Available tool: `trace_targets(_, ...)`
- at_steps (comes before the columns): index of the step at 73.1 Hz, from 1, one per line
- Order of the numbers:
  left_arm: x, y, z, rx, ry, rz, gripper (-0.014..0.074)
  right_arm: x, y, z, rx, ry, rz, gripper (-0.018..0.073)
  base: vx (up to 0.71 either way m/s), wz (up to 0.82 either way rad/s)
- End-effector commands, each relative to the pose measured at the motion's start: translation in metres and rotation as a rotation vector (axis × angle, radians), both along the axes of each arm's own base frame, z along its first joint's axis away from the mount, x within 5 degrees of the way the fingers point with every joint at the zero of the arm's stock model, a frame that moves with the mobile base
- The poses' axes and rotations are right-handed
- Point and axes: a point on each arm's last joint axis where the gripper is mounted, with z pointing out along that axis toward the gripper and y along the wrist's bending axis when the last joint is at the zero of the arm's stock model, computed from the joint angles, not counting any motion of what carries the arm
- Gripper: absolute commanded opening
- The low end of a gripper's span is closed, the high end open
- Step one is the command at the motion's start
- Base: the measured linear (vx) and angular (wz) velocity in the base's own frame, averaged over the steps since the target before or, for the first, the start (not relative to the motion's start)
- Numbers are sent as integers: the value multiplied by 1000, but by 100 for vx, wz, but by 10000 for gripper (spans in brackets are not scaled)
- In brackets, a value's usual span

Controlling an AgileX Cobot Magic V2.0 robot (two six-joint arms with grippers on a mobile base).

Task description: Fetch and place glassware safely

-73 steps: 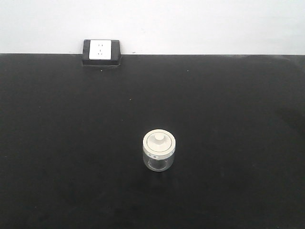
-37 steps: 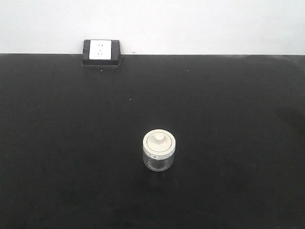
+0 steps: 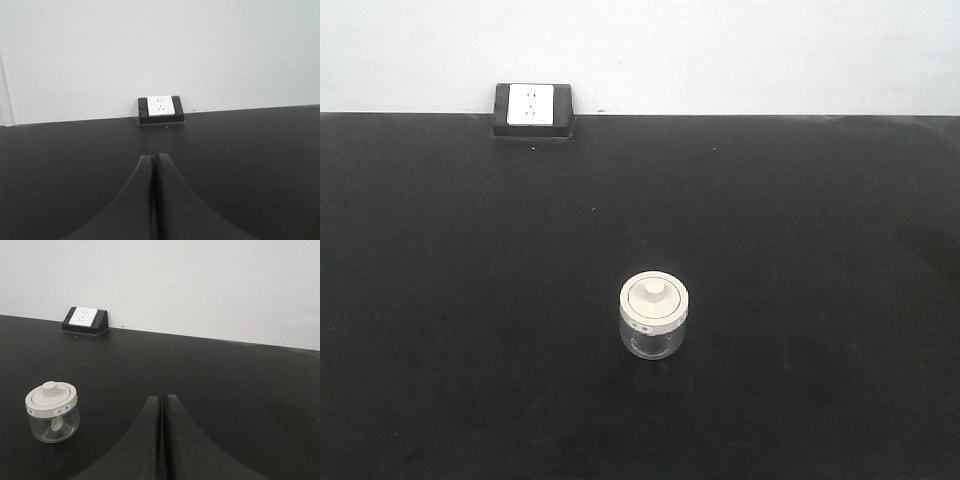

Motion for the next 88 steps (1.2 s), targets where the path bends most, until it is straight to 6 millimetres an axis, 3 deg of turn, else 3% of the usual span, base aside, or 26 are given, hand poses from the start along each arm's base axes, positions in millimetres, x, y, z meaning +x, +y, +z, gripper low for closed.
trace_targets(1,-1,-1,-2,-29,-65,-14,-7,0,1,14,2,-79,10,-8,0,0)
trace_targets(88,-1,-1,-2,-50,-61,-15,-7,0,1,14,1,-75,9,-8,0,0)
